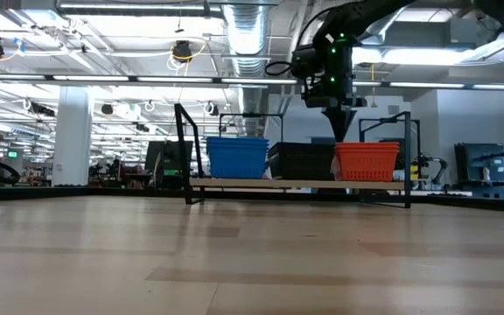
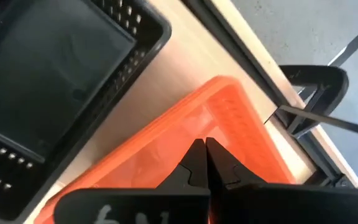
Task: Stack baskets on shelf by color
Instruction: Adjust the bins on the shelf
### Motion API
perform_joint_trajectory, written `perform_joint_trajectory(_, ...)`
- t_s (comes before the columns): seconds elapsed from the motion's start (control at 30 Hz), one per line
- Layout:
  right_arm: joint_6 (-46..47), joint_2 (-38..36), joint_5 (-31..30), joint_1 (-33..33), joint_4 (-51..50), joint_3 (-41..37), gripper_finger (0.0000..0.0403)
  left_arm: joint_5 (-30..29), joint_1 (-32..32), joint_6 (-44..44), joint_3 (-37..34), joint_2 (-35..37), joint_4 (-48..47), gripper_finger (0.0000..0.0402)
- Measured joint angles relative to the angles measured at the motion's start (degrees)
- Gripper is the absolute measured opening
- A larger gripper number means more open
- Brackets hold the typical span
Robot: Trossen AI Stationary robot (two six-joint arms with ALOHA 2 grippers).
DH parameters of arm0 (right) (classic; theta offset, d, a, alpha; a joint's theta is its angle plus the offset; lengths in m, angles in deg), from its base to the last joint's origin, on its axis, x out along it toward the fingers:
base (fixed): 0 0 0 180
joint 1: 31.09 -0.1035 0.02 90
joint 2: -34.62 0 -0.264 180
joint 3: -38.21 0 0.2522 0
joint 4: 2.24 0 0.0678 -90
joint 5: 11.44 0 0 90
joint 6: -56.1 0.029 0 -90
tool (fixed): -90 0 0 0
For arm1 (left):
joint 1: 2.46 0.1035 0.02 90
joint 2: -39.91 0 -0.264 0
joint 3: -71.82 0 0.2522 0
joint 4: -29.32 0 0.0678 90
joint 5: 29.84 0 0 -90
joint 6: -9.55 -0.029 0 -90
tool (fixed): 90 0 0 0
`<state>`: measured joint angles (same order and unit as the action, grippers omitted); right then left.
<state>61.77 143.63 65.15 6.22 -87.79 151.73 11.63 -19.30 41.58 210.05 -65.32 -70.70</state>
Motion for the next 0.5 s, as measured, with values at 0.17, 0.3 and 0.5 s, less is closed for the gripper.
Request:
perform_joint_trajectory(0.17,0.0,0.0,0.1,0.0,1.9,-3.3,0.0000,0.0,0.0,0.0,0.0,0.0,0.0,0.0089)
perform_joint_trajectory(0.3,-0.1,0.1,0.1,0.0,3.5,-4.4,0.0000,-0.1,0.0,-0.1,0.0,0.0,0.0,0.0089)
perform_joint_trajectory(0.5,-0.2,0.1,0.1,0.2,5.9,-4.5,0.0000,-0.1,0.0,-0.3,0.0,0.0,0.0,0.0089)
